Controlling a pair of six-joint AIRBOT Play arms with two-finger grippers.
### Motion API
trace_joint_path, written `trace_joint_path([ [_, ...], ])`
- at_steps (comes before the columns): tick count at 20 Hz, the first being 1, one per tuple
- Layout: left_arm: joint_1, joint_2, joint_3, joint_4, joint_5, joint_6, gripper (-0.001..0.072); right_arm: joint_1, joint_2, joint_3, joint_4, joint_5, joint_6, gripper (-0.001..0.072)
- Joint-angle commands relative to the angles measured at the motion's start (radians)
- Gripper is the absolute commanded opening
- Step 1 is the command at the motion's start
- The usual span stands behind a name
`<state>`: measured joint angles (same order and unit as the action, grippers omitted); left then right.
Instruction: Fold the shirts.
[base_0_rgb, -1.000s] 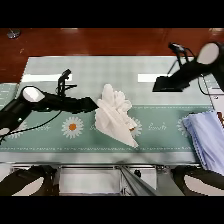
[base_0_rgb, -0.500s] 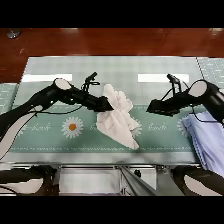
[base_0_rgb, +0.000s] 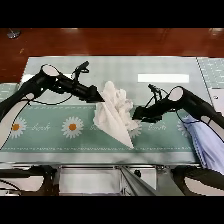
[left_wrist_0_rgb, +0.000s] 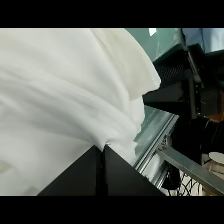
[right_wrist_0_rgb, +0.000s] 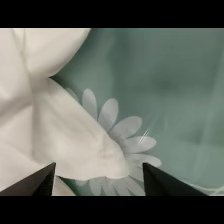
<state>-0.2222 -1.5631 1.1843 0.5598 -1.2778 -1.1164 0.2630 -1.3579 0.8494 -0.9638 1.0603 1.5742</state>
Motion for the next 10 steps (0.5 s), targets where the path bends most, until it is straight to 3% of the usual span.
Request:
trace_joint_path([
  [1,0.014,0.0,0.008,0.002,-0.031,0.009,0.0023,0.013,-0.055,-0.001,0.046,0.027,-0.013,0.0625],
  [7,0.012,0.0,0.008,0.0,-0.014,0.008,0.0024,0.065,-0.118,-0.001,0.207,0.023,-0.106,0.0613],
  [8,0.011,0.0,0.009,0.0,-0.014,0.008,0.0023,0.081,-0.127,-0.001,0.222,0.019,-0.125,0.056],
  [9,0.01,0.0,0.009,0.0,-0.013,0.009,0.0023,0.092,-0.127,0.0,0.229,0.012,-0.134,0.0384],
  [10,0.012,0.001,0.009,0.0,-0.013,0.009,0.0023,0.094,-0.127,0.011,0.229,0.023,-0.142,0.0159],
])
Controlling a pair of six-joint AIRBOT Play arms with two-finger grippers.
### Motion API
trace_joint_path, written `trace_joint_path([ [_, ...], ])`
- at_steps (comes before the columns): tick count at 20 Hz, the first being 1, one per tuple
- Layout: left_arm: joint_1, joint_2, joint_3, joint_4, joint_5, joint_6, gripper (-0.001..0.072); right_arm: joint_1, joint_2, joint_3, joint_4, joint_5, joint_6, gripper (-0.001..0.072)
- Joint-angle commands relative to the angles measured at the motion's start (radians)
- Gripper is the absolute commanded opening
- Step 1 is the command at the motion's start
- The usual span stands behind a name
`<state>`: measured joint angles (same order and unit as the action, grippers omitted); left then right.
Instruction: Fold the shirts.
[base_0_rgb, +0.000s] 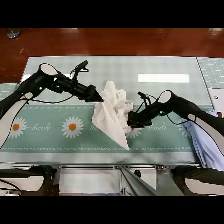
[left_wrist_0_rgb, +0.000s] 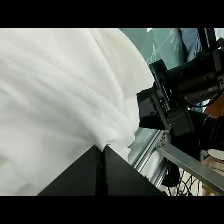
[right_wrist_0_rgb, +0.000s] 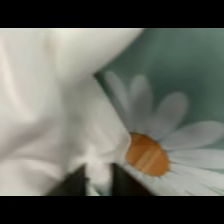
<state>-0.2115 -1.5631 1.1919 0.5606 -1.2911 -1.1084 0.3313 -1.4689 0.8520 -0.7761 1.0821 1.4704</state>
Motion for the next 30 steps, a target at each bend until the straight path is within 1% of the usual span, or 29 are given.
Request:
trace_joint_path([
  [1,0.008,0.004,0.001,0.0,0.0,0.001,0.0023,0.02,-0.014,0.027,0.04,0.023,-0.06,0.002],
  [4,0.064,0.05,0.009,-0.011,0.0,0.001,0.0023,-0.043,0.012,0.175,-0.023,0.103,-0.059,0.002],
  [7,0.148,0.157,0.076,-0.046,0.027,0.001,0.0023,-0.131,0.079,0.438,-0.126,0.12,0.015,0.0019],
  [11,0.245,0.33,0.259,-0.075,0.116,0.0,0.0023,-0.206,0.153,0.896,-0.302,0.155,0.087,0.0019],
  [13,0.29,0.408,0.377,-0.074,0.128,-0.003,0.0023,-0.205,0.197,1.095,-0.41,0.182,0.093,0.0019],
  [15,0.341,0.497,0.479,-0.058,0.165,-0.003,0.0023,-0.204,0.269,1.228,-0.451,0.176,0.086,0.0019],
  [17,0.4,0.593,0.541,0.028,0.237,-0.005,0.0022,-0.204,0.385,1.244,-0.512,0.145,0.08,0.0019],
  [19,0.474,0.71,0.547,0.171,0.297,-0.06,0.0023,-0.204,0.502,1.244,-0.618,0.174,0.087,0.0019],
  [21,0.546,0.807,0.547,0.359,0.28,-0.121,0.0022,-0.204,0.59,1.24,-0.709,0.225,0.101,0.0019],
  [23,0.605,0.882,0.545,0.53,0.226,-0.17,0.0023,-0.204,0.658,1.21,-0.763,0.303,0.121,0.0019],
  [25,0.616,0.938,0.521,0.651,0.161,-0.201,0.0022,-0.204,0.715,1.139,-0.817,0.388,0.139,0.0019],
  [27,0.614,0.989,0.438,0.681,0.127,-0.214,0.0023,-0.204,0.754,1.049,-0.884,0.442,0.159,0.002],
  [29,0.614,1.033,0.302,0.682,0.099,-0.214,0.0023,-0.204,0.786,0.941,-0.927,0.454,0.171,0.0017],
  [30,0.614,1.052,0.216,0.682,0.081,-0.229,0.0023,-0.204,0.798,0.888,-0.935,0.45,0.179,0.0017],
])
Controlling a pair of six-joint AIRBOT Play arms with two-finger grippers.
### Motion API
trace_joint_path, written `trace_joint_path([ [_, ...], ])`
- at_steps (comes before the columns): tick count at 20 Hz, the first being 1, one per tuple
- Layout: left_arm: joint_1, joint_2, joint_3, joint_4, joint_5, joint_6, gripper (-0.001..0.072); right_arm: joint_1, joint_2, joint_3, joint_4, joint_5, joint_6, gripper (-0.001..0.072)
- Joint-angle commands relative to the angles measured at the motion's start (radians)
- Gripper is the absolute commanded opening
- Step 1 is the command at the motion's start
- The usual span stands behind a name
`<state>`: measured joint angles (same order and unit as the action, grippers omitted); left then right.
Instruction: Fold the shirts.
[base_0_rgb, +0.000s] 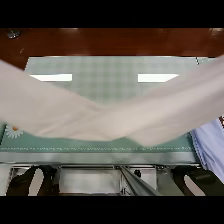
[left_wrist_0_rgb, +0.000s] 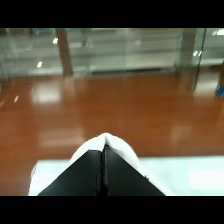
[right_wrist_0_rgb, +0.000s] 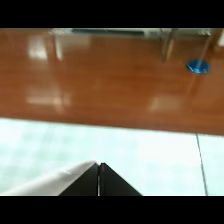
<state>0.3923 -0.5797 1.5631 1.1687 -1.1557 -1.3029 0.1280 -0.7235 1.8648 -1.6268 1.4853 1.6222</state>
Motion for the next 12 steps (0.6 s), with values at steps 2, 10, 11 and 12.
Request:
trace_joint_path([
  [2,0.01,0.099,-0.336,0.043,-0.078,-0.075,0.0023,0.0,0.061,-0.249,-0.076,0.032,0.049,0.0016],
  [10,-0.015,-0.004,-1.006,-0.284,0.137,-0.046,0.0023,-0.148,-0.224,-0.586,0.065,-0.438,0.087,0.0018],
  [11,-0.045,-0.051,-1.035,-0.319,0.181,-0.006,0.0023,-0.195,-0.296,-0.578,0.163,-0.488,0.08,0.0019],
  [12,-0.086,-0.114,-1.05,-0.329,0.236,0.013,0.0023,-0.23,-0.379,-0.565,0.273,-0.513,0.049,0.002],
])
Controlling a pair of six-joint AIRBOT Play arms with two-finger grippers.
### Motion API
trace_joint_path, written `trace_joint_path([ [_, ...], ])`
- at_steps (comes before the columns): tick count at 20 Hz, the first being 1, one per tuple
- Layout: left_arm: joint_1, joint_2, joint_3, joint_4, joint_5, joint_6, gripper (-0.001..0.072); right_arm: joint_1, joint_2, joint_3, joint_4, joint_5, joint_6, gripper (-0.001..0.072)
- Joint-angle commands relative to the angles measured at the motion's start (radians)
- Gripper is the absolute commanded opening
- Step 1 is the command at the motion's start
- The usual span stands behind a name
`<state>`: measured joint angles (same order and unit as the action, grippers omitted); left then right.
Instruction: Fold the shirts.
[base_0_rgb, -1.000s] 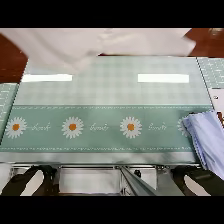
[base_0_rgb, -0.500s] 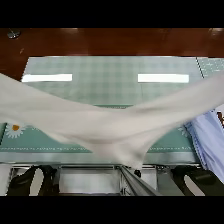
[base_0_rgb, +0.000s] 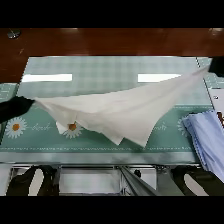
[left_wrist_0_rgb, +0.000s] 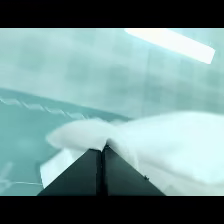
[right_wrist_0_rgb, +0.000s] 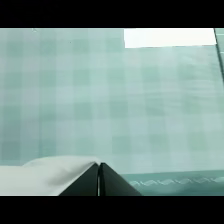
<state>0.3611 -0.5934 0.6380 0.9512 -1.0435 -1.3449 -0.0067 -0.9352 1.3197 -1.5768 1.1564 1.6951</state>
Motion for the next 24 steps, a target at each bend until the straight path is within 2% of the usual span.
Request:
trace_joint_path([
  [1,-0.092,-0.17,-0.118,-0.111,0.18,0.079,0.0024,-0.116,-0.244,-0.004,0.329,-0.191,-0.064,0.002],
  [3,-0.139,-0.322,-0.07,-0.133,0.269,0.08,0.0024,-0.13,-0.389,0.037,0.527,-0.2,-0.164,0.002],
  [6,-0.148,-0.534,0.051,-0.17,0.239,0.08,0.0043,-0.13,-0.539,0.097,0.613,-0.193,-0.16,0.0022],
  [7,-0.145,-0.584,0.092,-0.164,0.21,0.08,0.0284,-0.131,-0.562,0.109,0.615,-0.184,-0.141,0.018],
  [8,-0.128,-0.63,0.143,-0.122,0.161,0.072,0.0684,-0.142,-0.573,0.125,0.629,-0.152,-0.139,0.063],
  [9,-0.094,-0.663,0.205,-0.067,0.075,0.066,0.0705,-0.164,-0.575,0.149,0.63,-0.108,-0.167,0.062],
  [11,-0.001,-0.697,0.322,-0.016,-0.102,0.067,0.0705,-0.243,-0.554,0.201,0.604,0.024,-0.222,0.062],
  [14,0.118,-0.665,0.362,-0.036,-0.237,0.105,0.0704,-0.383,-0.482,0.167,0.386,0.228,-0.23,0.0619],
  [16,0.116,-0.642,0.287,-0.085,-0.294,0.135,0.0703,-0.461,-0.404,0.017,0.33,0.237,-0.23,0.0619],
  [19,0.019,-0.628,0.039,-0.261,-0.17,0.263,0.0702,-0.496,-0.249,-0.347,0.378,0.103,-0.233,0.0619],
  [21,-0.034,-0.629,-0.069,-0.407,-0.039,0.34,0.0702,-0.495,-0.162,-0.547,0.505,0.104,-0.265,0.0619],
  [22,-0.049,-0.63,-0.09,-0.443,0.014,0.344,0.0701,-0.495,-0.127,-0.621,0.545,0.106,-0.287,0.0619],
  [23,-0.061,-0.63,-0.093,-0.46,0.045,0.35,0.0681,-0.495,-0.1,-0.681,0.552,0.11,-0.286,0.0619],
  [24,-0.065,-0.63,-0.085,-0.471,0.048,0.37,0.0443,-0.491,-0.086,-0.724,0.546,0.13,-0.288,0.0619],
])
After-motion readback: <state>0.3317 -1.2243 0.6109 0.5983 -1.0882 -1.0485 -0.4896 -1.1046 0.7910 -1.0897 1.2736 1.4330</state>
